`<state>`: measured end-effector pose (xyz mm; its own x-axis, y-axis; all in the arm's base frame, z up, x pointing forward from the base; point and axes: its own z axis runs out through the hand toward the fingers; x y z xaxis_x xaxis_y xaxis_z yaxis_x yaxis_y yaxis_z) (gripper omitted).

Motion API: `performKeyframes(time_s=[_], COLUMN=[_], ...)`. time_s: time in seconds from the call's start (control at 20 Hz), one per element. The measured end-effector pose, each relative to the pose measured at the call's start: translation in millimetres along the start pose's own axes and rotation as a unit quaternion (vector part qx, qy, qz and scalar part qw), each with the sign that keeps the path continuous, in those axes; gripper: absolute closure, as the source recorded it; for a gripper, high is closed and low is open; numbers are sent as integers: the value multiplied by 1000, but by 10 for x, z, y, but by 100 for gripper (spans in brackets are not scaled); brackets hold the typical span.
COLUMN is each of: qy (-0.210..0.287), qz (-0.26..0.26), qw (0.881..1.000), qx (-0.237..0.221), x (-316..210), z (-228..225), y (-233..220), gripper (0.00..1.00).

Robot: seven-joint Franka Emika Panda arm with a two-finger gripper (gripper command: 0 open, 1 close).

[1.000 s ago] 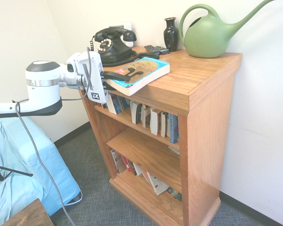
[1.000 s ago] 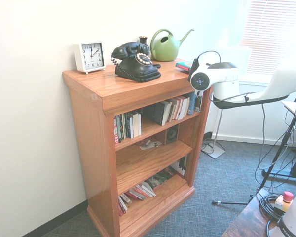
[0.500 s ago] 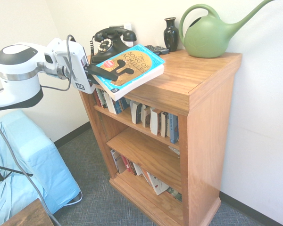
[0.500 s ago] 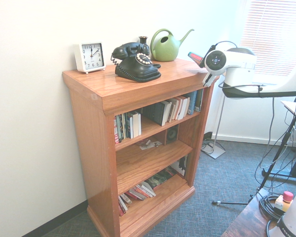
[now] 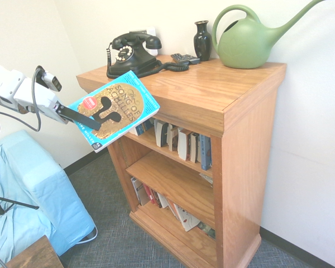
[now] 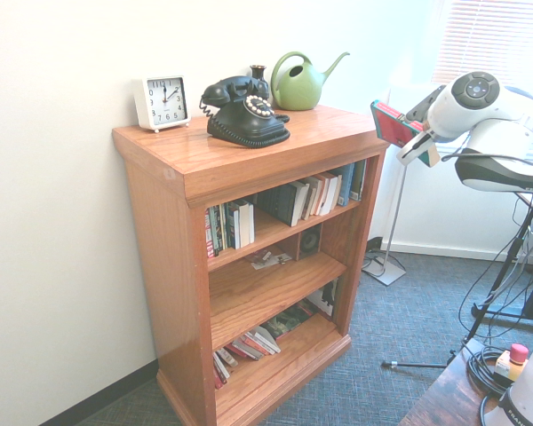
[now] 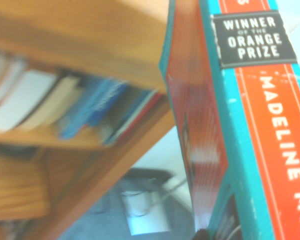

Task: Organize the shelf

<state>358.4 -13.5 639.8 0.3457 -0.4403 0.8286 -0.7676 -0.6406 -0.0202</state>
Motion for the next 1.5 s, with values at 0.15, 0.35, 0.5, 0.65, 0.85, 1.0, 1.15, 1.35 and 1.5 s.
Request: performKeyframes(time_s=[0.15, 0.35, 0.5, 0.65, 0.85, 1.0, 1.15, 1.35, 1.5], qy=[-44, -89, -112, -130, -151, -160, -165, -179, -201], qz=[13, 19, 17, 12, 3, 9, 13, 10, 11], qw=[998, 993, 989, 985, 977, 970, 965, 959, 955], qx=[37, 77, 95, 113, 149, 181, 203, 218, 220], x=[-399, -871, -1118, -1354, -1734, -1883, -1944, -2096, -2198], z=[-145, -337, -347, -332, -244, -136, -5, 343, 596], y=[-1, -127, -241, -374, -566, -672, -798, -953, -1041], gripper=[100, 100, 100, 100, 100, 100, 100, 100, 100])
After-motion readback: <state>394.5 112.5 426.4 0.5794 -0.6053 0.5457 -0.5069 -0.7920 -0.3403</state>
